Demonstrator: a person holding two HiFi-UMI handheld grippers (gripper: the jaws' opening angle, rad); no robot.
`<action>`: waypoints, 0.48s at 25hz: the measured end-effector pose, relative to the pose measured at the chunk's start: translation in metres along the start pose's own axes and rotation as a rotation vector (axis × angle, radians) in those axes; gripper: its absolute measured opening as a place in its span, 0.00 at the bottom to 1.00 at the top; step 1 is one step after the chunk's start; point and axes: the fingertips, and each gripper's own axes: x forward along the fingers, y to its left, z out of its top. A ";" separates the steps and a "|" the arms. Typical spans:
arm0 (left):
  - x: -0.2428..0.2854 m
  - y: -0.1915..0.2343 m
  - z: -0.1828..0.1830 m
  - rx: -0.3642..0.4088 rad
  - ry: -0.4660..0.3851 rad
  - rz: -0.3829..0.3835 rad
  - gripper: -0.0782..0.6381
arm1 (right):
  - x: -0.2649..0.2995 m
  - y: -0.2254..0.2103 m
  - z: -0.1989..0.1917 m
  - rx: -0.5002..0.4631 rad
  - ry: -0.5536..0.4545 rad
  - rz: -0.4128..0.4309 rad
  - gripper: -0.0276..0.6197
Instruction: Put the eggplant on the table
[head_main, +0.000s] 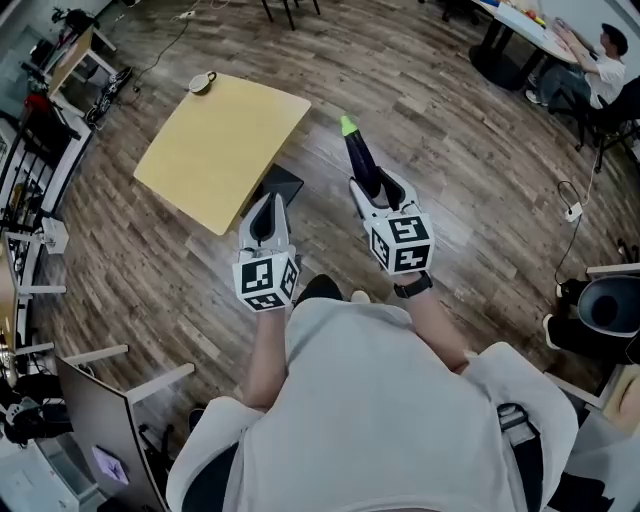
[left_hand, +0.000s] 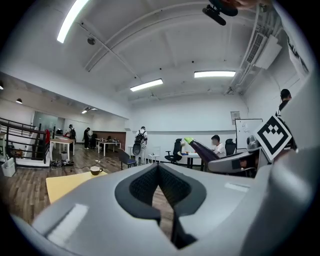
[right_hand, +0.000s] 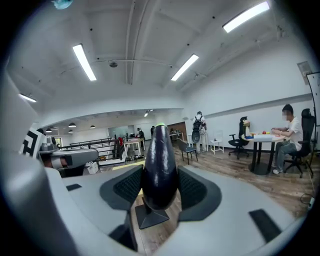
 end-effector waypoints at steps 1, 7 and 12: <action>0.001 0.005 -0.003 -0.007 0.007 0.010 0.12 | 0.005 0.002 -0.003 0.003 0.007 0.010 0.38; 0.041 0.048 -0.011 -0.023 0.003 0.046 0.12 | 0.064 0.015 -0.006 -0.012 0.030 0.084 0.38; 0.104 0.105 -0.009 -0.030 -0.036 0.075 0.12 | 0.151 0.015 0.014 -0.053 0.012 0.130 0.38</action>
